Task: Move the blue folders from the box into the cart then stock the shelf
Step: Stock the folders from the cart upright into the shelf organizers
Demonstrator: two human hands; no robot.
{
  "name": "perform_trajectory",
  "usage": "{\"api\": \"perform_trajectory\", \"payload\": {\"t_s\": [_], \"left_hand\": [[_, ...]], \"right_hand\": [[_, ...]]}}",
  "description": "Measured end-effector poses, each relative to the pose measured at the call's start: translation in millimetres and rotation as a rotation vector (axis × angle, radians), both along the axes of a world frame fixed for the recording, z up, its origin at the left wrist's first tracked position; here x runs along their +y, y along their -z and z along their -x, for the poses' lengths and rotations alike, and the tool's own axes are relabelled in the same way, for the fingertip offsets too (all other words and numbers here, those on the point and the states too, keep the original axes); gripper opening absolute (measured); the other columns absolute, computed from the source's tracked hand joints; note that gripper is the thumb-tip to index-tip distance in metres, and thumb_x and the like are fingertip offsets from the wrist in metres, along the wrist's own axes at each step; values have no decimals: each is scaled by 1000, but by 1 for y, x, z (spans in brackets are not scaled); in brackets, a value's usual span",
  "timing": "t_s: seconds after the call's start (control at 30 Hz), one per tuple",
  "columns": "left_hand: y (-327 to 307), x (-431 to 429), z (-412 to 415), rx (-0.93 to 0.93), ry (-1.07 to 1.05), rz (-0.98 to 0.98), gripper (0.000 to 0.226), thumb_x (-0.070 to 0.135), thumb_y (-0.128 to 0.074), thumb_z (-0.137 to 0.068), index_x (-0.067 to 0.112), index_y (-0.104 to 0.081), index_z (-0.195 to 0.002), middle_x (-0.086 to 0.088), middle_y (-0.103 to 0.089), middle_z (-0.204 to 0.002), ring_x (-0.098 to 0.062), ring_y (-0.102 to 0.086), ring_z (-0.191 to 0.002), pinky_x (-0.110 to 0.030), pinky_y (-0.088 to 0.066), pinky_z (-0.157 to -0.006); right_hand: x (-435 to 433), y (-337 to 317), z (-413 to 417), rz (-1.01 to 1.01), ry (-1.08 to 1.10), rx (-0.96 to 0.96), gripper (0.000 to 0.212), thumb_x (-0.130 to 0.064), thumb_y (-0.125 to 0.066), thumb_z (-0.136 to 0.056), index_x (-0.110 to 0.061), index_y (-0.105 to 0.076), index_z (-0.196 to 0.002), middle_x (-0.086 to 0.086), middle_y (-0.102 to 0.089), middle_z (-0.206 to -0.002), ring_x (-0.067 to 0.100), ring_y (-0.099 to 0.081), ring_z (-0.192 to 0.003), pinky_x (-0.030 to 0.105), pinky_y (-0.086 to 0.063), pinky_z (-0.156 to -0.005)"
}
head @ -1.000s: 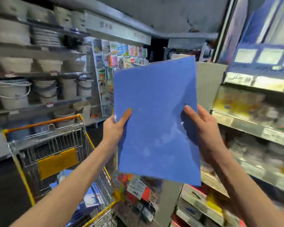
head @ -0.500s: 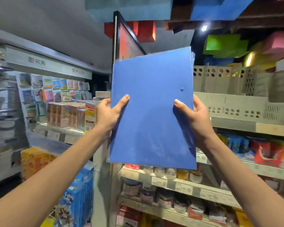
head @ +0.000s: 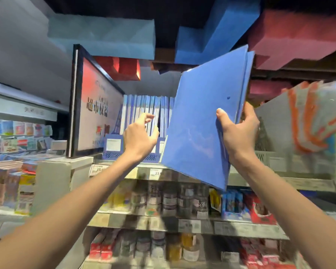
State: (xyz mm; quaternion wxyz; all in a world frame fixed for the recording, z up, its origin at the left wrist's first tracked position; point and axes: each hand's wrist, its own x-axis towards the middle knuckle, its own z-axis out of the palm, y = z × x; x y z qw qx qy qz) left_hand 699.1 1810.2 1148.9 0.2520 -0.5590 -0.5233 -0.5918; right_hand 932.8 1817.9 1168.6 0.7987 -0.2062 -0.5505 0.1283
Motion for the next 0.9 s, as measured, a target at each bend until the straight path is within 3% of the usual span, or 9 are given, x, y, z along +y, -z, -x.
{"api": "perform_trajectory", "payload": {"t_s": [0.13, 0.2, 0.3, 0.37, 0.43, 0.57, 0.7, 0.8, 0.9], "left_hand": [[-8, 51, -4, 95, -55, 29, 40, 27, -64, -92, 25, -58, -131, -6, -75, -103, -27, -68, -74, -40, -55, -79], [-12, 78, -1, 139, -90, 62, 43, 30, -63, -93, 26, -56, -135, -6, -73, -94, -26, -66, -73, -37, -53, -75], [-18, 114, 8, 200, -101, 77, 47, 36, -62, -93, 27, -54, -139, -5, -65, -130, -26, -64, -111, -40, -53, -89], [-25, 134, 15, 241, -129, 74, 49, 38, -62, -94, 27, -52, -141, -6, -56, -145, -27, -53, -130, -44, -47, -102], [-34, 155, 20, 285, -148, 53, 52, 38, -62, -95, 26, -51, -144, -10, -49, -152, -29, -42, -142, -45, -37, -114], [-49, 201, 28, 373, -160, 37, 63, 45, -61, -96, 26, -42, -152, -14, -32, -161, -32, -18, -154, -47, -13, -126], [-56, 252, 35, 463, -249, -12, 72, 58, -49, -96, 31, -25, -159, -12, -11, -167, -34, 2, -155, -50, 2, -126], [-63, 278, 36, 494, -295, -86, 75, 61, -36, -96, 32, -14, -161, -7, 4, -169, -31, 14, -155, -53, 6, -125], [-68, 298, 33, 489, -267, -134, 70, 48, -39, -97, 29, -17, -161, -4, 5, -169, -27, 15, -155, -53, 4, -125]], "right_hand": [[33, -25, -5, -37, 182, 19, 41, -33, -70, -79, -19, -62, -117, -8, -72, -107, 15, -68, -95, 38, -53, -90], [54, -37, -1, -35, 239, 23, 46, -35, -69, -80, -21, -60, -123, -9, -71, -110, 19, -66, -98, 36, -51, -92], [85, -55, 9, -44, 281, 21, 51, -40, -67, -79, -21, -58, -125, -8, -70, -112, 18, -65, -100, 36, -50, -95], [104, -67, 16, -55, 260, 3, 40, -34, -68, -83, -21, -59, -120, -12, -69, -108, -3, -60, -90, 14, -45, -89], [123, -77, 23, -53, 254, -15, 31, -29, -66, -88, -23, -58, -117, -15, -67, -105, -5, -52, -85, -3, -33, -76], [164, -91, 41, -54, 237, -30, 32, -32, -64, -90, -28, -55, -121, -15, -64, -107, 12, -49, -92, 5, -30, -65], [204, -96, 55, -71, 259, -25, 32, -30, -65, -91, -25, -56, -121, -12, -66, -106, -6, -49, -78, -2, -33, -62], [229, -97, 67, -68, 257, -22, 40, -31, -65, -91, -24, -54, -129, -12, -65, -111, 0, -49, -78, -2, -33, -60], [251, -97, 80, -87, 253, -48, 44, -30, -64, -92, -27, -52, -135, -15, -64, -117, 2, -44, -82, 8, -34, -67]]}}
